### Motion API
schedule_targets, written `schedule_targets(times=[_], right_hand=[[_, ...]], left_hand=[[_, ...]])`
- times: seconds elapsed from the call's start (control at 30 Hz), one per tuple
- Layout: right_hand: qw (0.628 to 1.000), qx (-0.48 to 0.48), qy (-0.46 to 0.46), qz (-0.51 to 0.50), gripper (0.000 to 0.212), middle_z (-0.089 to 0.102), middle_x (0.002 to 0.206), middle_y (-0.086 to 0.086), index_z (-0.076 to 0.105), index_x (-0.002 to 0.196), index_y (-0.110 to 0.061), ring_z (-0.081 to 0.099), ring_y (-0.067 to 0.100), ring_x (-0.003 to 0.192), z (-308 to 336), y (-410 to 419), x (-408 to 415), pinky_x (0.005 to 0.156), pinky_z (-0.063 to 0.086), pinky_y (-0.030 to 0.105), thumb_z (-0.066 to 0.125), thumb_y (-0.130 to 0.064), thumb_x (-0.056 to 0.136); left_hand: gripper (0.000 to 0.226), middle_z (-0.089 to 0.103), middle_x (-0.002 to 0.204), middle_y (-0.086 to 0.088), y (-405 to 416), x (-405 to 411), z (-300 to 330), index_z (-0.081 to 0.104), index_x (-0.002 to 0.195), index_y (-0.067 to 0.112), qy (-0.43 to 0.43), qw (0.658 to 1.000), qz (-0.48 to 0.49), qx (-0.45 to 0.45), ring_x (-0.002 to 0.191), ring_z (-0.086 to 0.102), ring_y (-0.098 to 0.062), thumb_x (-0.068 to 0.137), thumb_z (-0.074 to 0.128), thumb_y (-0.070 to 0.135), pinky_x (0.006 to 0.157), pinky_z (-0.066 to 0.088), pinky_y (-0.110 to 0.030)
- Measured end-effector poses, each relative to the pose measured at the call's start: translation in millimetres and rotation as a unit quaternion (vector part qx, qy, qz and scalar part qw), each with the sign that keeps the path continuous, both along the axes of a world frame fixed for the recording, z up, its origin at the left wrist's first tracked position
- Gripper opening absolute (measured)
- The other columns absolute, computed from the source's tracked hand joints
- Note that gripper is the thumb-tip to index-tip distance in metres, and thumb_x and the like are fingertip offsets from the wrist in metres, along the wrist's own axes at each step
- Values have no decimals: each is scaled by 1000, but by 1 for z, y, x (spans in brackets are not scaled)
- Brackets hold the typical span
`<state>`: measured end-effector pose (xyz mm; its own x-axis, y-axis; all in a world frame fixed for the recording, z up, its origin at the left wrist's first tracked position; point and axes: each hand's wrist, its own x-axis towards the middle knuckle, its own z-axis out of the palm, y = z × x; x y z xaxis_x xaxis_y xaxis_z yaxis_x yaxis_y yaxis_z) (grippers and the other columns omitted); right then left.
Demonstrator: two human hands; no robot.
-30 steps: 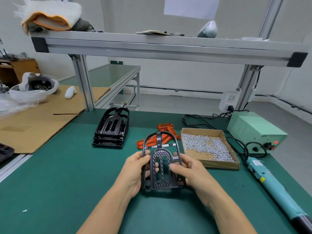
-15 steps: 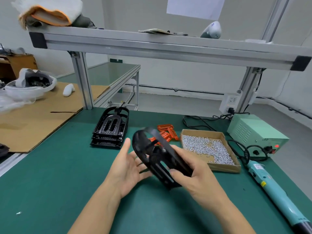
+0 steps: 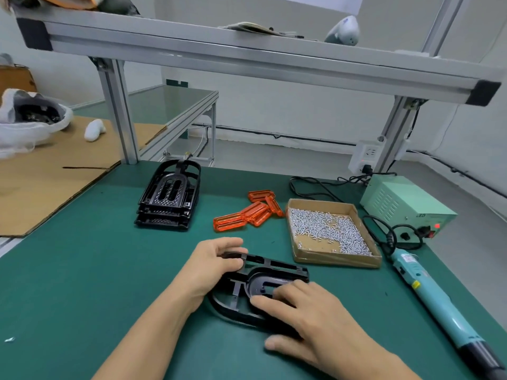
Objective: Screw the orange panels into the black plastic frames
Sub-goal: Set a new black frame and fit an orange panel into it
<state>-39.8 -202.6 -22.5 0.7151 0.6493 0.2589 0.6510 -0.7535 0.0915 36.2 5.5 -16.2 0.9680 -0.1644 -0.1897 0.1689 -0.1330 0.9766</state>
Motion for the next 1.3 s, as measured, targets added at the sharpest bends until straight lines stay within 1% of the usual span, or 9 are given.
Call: schedule_targets(times=[0.13,0.27,0.33,0.47,0.67,0.83,1.07,1.2,1.3], right_hand=[[988,55,143,-5,55,59,113,-8,55,132,-37,54,10,101,17,-1,10,85,45,26,30,-68,94],[979,165,106,-56,39,62,112,-4,66,121,-25,56,13,104,38,4,57,89,44,30,48,-48,97],[979,147,84,-109,31,61,117,-2,65,123,-23,53,17,109,45,9,89,93,41,31,53,-36,98],[985,43,54,-159,34,54,132,-3,56,132,-30,44,20,120,46,31,145,99,33,33,49,-34,99],[984,-56,113,-126,51,40,150,-4,37,146,-31,25,20,142,33,69,182,115,8,48,53,-33,97],[986,-59,104,-118,43,53,139,-3,48,138,-28,34,20,138,22,71,185,116,-2,53,54,-35,96],[980,128,84,-127,52,56,132,-5,52,135,-25,44,16,128,22,53,156,115,13,37,66,-41,87],[930,313,125,-148,54,58,116,-5,57,132,-19,52,15,111,29,25,112,103,33,30,74,-33,83],[887,410,136,-167,46,60,107,-8,62,124,-22,54,4,100,31,-2,73,94,36,16,77,-26,81]], left_hand=[[38,74,100,7,1,-1,-4,67,111,18,-23,1000,-2,4,100,67,-10,83,63,-7,98,48,-30],[37,72,101,10,-3,-5,-6,67,114,18,-64,997,7,46,101,65,-5,83,63,-2,99,47,-28],[36,68,106,16,-7,-11,-6,67,115,23,-119,986,12,118,104,60,1,84,60,5,101,43,-23],[35,61,106,19,-16,-17,-6,66,115,25,-218,948,16,232,110,49,-2,86,53,11,97,34,-15],[34,63,108,14,-18,-16,-6,66,116,24,-231,942,21,244,109,48,-5,87,52,13,97,35,-20],[34,63,108,15,-21,-18,-5,65,117,25,-233,940,26,246,110,47,-4,88,51,14,97,35,-20],[33,62,106,18,-21,-17,-8,67,114,24,-233,942,33,240,109,49,-4,87,53,12,96,36,-19],[32,67,106,13,-21,-15,-9,71,109,20,-222,949,45,220,107,54,-7,84,55,7,94,37,-19],[31,69,107,12,-23,-13,-9,72,107,19,-193,960,60,192,107,57,-4,84,56,5,90,37,-16]])
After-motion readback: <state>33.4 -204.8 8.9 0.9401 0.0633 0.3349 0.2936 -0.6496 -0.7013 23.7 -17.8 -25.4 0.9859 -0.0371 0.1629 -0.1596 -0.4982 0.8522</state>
